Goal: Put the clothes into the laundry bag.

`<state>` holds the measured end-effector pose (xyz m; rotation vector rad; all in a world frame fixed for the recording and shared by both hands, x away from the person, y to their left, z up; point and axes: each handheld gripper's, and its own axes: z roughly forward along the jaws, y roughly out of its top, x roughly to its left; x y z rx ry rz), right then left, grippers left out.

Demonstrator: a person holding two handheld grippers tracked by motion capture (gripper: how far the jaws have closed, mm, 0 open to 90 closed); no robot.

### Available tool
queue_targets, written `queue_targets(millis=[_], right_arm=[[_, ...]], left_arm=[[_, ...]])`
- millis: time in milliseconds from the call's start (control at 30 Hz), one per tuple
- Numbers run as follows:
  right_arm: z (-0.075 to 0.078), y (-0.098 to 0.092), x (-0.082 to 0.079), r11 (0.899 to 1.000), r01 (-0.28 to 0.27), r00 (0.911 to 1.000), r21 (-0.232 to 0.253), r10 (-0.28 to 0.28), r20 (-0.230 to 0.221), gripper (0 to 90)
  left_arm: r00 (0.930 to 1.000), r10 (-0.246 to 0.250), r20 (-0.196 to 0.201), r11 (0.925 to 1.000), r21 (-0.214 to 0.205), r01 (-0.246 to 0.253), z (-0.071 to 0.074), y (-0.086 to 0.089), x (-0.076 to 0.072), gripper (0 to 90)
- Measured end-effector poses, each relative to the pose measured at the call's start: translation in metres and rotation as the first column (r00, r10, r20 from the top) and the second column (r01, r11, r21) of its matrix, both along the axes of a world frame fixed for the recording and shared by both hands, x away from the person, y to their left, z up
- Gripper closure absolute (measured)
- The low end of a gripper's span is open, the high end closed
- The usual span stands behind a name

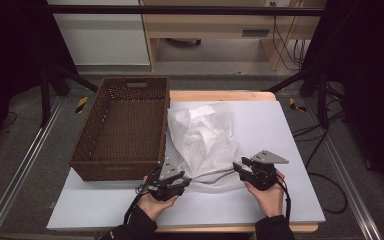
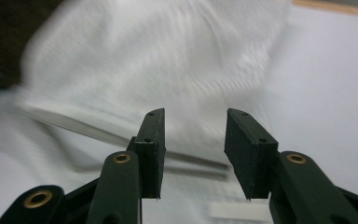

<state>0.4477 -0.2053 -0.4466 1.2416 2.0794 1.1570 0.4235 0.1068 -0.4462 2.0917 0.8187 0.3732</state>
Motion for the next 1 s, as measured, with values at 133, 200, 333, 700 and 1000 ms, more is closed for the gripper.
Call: queue_targets(millis=[133, 200, 333, 700, 1000], right_arm=[[-0.034, -0.008, 0.016, 0.993, 0.061, 0.9929, -0.104, -0.071, -0.095, 58.6], [-0.037, -0.013, 0.017, 0.995, 0.067, 0.9913, -0.074, -0.075, -0.108, 58.0], [-0.03, -0.022, 0.013, 0.995, 0.09, 0.9924, -0.05, -0.094, -0.08, 56.8], [-0.036, -0.029, 0.0, 0.992, 0.102, 0.9835, -0.072, -0.112, -0.143, 88.4], [-0.027, -0.049, -0.024, 0.994, 0.111, 0.9829, -0.023, -0.114, -0.145, 89.2]], left_arm=[[0.9986, 0.049, -0.019, 0.9988, 0.001, -0.049, -0.015, 0.016, -0.007, 59.0], [0.9964, 0.078, -0.033, 0.9968, 0.019, -0.077, -0.022, 0.019, -0.005, 59.2], [0.9922, 0.116, -0.046, 0.9927, 0.038, -0.114, -0.03, 0.018, 0.001, 60.6], [0.9853, 0.167, -0.038, 0.9815, 0.101, -0.162, -0.035, 0.011, 0.0, 84.6], [0.9865, 0.139, -0.087, 0.9897, 0.045, -0.136, -0.023, 0.036, -0.004, 88.6]])
